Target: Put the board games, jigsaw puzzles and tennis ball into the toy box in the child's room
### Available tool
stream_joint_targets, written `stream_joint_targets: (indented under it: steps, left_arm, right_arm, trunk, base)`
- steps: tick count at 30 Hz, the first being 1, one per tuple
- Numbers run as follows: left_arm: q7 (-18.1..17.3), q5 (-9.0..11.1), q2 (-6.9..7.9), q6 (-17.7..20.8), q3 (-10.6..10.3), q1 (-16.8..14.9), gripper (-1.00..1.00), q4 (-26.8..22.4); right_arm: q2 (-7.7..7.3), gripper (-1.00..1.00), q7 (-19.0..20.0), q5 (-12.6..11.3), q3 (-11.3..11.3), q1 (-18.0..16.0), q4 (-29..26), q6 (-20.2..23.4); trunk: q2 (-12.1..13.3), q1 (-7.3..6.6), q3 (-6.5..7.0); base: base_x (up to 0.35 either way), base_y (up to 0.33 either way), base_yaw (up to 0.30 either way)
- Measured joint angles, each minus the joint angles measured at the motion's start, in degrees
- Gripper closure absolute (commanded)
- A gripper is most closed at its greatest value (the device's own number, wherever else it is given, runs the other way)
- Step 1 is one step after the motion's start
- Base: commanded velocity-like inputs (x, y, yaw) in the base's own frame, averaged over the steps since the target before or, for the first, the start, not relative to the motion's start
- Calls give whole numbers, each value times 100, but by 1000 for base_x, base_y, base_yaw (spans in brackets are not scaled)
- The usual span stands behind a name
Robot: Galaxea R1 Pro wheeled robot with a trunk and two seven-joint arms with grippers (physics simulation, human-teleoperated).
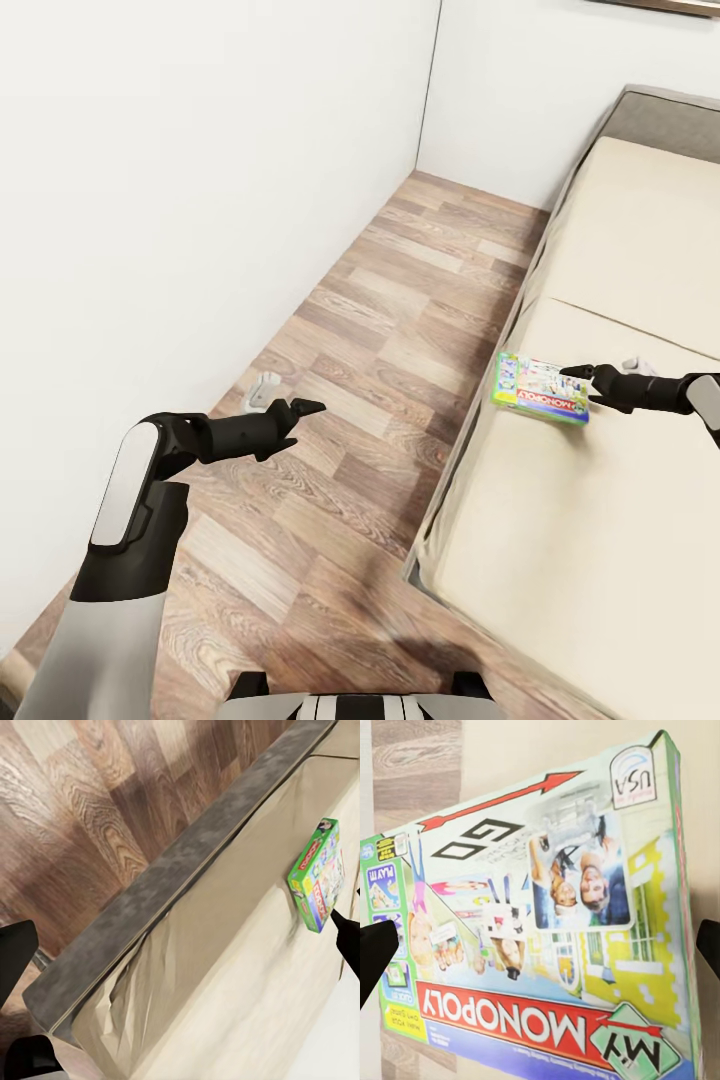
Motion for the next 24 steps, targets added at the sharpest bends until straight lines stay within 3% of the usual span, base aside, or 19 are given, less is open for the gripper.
stream_joint_targets:
  steps: [24]
  left_arm:
    - [0,0,0,0,0,0,-100,-1]
  right_arm:
    - [-12,-100,0,6,-1,1,0,0]
  trunk:
    - [0,0,0]
  base:
    - [0,0,51]
